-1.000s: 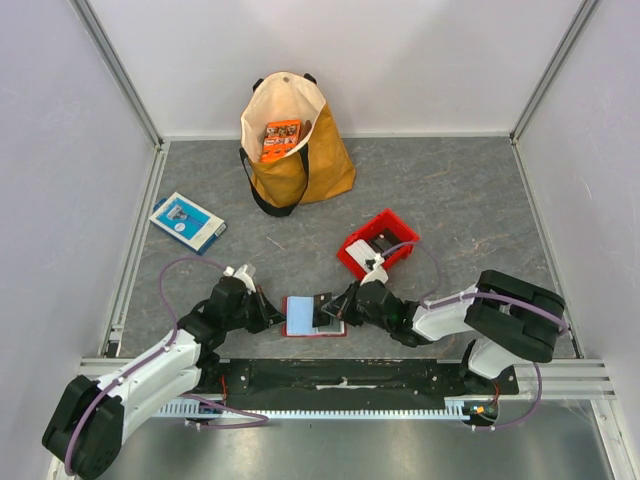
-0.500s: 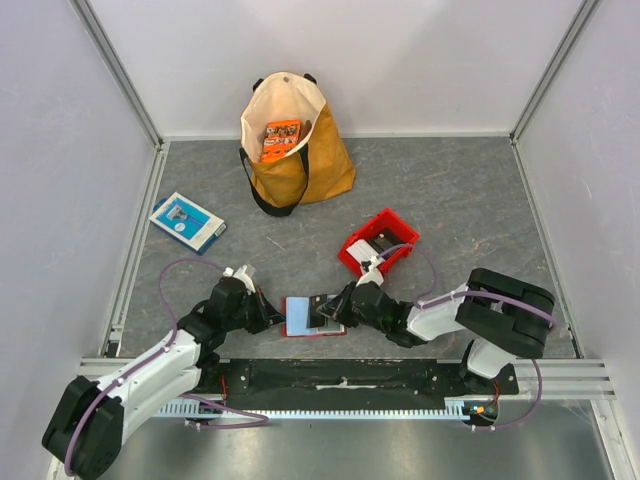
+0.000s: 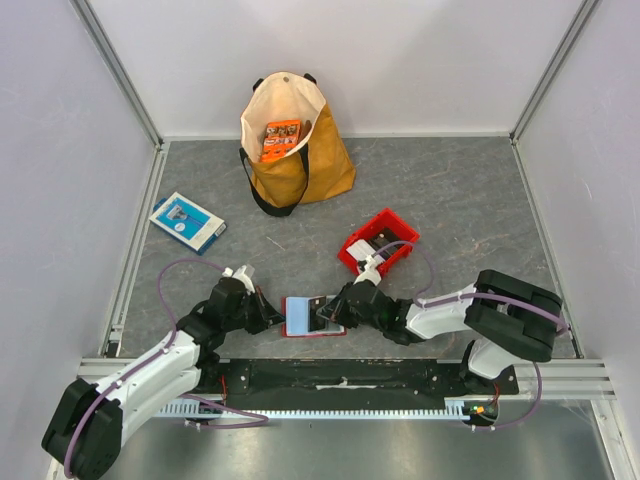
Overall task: Put the credit cards into the card holder
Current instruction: Insert the credit card into the card holder.
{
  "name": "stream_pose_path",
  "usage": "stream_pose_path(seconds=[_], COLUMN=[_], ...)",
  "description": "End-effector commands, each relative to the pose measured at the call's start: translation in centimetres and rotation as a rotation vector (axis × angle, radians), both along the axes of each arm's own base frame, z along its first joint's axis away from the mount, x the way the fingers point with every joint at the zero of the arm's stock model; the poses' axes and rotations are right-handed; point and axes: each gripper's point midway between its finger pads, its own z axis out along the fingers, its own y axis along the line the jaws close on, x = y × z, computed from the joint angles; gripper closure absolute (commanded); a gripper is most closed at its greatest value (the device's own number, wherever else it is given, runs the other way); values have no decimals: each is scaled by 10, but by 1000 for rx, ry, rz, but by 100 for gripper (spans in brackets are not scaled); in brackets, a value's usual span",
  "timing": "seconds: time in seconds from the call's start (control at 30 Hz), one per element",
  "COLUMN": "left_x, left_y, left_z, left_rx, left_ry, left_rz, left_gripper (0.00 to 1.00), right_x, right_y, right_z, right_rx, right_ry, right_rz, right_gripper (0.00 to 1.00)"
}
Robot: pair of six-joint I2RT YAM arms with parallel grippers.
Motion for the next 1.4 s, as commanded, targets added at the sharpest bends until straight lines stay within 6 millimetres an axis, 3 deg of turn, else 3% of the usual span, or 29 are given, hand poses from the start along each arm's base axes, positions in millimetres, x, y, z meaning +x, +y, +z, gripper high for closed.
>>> stream_pose_path(seconds=[0.0,0.23,0.57,1.03,1.13,1.27,1.37], left_x=[4,3,4,4,4,3,4], left_y=[0,1,2,1,1,1,1], left_z=[2,1,0,1,0,1,1], left_rx=[-7,-7,-2,-10,-10,-9,-10], left_ry=[-4,-1,-4,-6,-4,-5,-8], left_rz=[28,29,42,37,36,35,34], left_gripper=[98,98,98,98,98,98,98], right_x=[-4,-9,-16,-20,-20,-11,-5], right_y=[1,9,-9,20,20,6,-1], right_z=[-15,-15,-15,-21,-21,-16,-6], right_rx=[-46,-59,-105,-43,-65,-145,-189], right_ry=[28,43,55,91,85,42,3], right_rz=[26,61,54,123,133,97,81], right_gripper=[100,100,100,98,89,64,53])
